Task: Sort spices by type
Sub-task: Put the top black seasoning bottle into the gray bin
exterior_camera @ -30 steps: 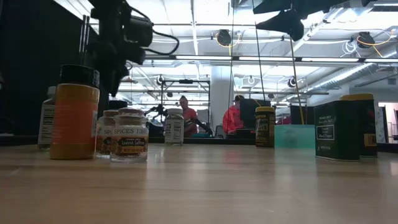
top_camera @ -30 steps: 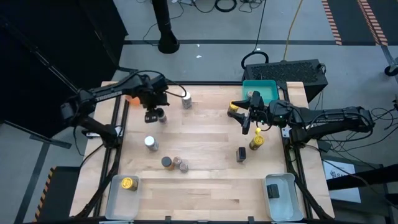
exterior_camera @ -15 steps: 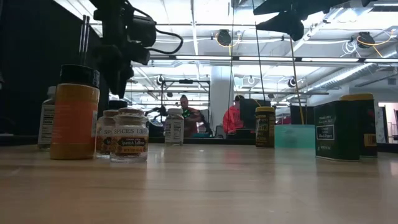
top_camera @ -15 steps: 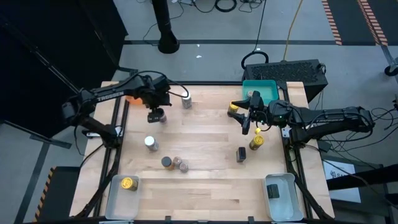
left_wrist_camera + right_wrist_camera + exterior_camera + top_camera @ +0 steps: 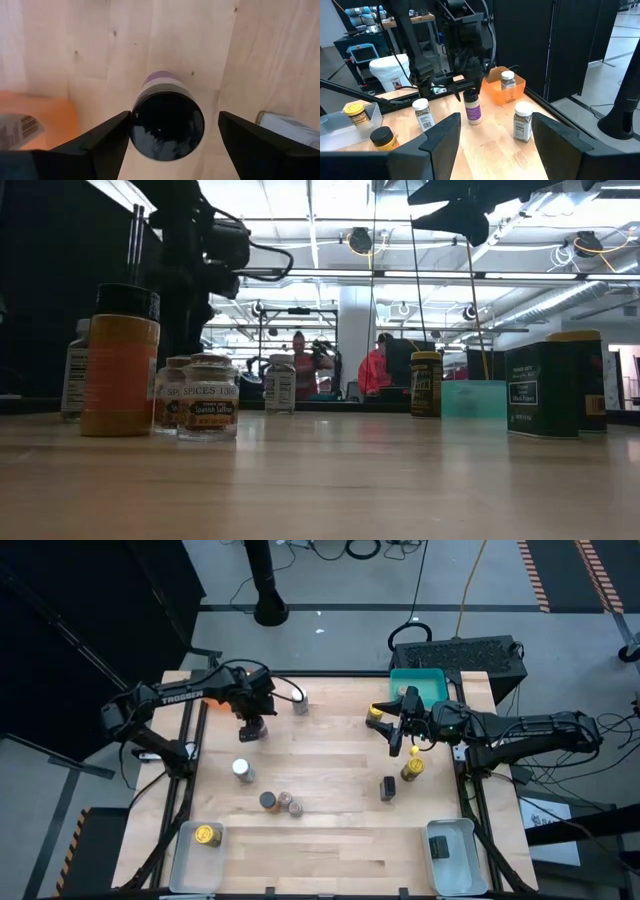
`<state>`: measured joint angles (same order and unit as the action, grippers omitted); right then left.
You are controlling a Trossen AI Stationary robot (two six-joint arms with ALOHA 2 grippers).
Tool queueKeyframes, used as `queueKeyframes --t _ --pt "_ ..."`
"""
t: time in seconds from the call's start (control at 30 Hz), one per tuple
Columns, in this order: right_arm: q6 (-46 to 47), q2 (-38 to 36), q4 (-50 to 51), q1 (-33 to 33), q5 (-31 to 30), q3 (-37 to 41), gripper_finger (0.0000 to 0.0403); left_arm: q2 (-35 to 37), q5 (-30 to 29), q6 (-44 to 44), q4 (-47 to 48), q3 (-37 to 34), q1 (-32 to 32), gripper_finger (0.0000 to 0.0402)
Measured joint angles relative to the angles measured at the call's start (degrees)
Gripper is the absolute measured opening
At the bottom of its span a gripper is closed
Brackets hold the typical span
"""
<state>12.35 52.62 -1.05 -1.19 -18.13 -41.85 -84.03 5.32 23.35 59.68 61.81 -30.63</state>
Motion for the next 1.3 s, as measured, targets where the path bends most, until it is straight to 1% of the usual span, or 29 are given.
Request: queueKeyframes --t 0.2,0.4,0.53,0.73,0.83,0.9,1.0,1.07,1.1,1.2,1.3 --pt "-0.01 0.02 -0.01 0.0 0.0 0.0 0.0226 0.0 -0.09 1.01 -1.12 -0.62 0.55 0.0304" --pt "0.01 0.02 0.01 0.0 0.0 0.0 0.0226 0.0 -1.4 1.45 -1.37 -0.62 1.72 0.0301" --pt "-0.01 0.01 0.01 0.0 0.0 0.0 0.0226 0.0 -1.6 1.45 -1.35 -0.62 2.57 0.0276" --pt "-0.01 0.01 0.01 0.0 0.0 0.0 0.0226 0.0 -2.94 1.4 -1.42 -0.62 3.15 0.0211" --pt "-0.01 0.02 0.02 0.0 0.0 0.0 0.0226 0.04 -4.05 1.18 -2.15 -0.55 3.42 0.0209" --pt "0.01 -0.12 0.04 0.0 0.0 0.0 0.0226 0.15 -5.83 1.23 -0.56 0.78 4.15 0.0209" --pt "1.35 -1.7 0.15 0.05 0.23 -0.01 0.0226 1.34 -8.5 1.17 2.36 5.82 6.85 0.0209" --pt "1.97 -2.89 1.22 0.68 2.15 -0.97 0.0226 2.51 -8.2 1.16 2.14 9.66 9.43 0.0209" --pt "1.97 -3.26 2.49 1.37 3.5 -1.86 0.0226 2.94 -7.05 1.13 1.69 11.83 10.98 0.0209" --pt "1.83 -3.02 9.06 4.96 4.83 -5.13 0.0226 4.08 -3.44 0.19 -4.0 16.74 16.68 0.0209" --pt "2.9 -0.72 15.83 9.18 2.79 -8.76 0.0226 4.37 -3.85 -0.43 -12.65 18.05 23.29 0.0209"
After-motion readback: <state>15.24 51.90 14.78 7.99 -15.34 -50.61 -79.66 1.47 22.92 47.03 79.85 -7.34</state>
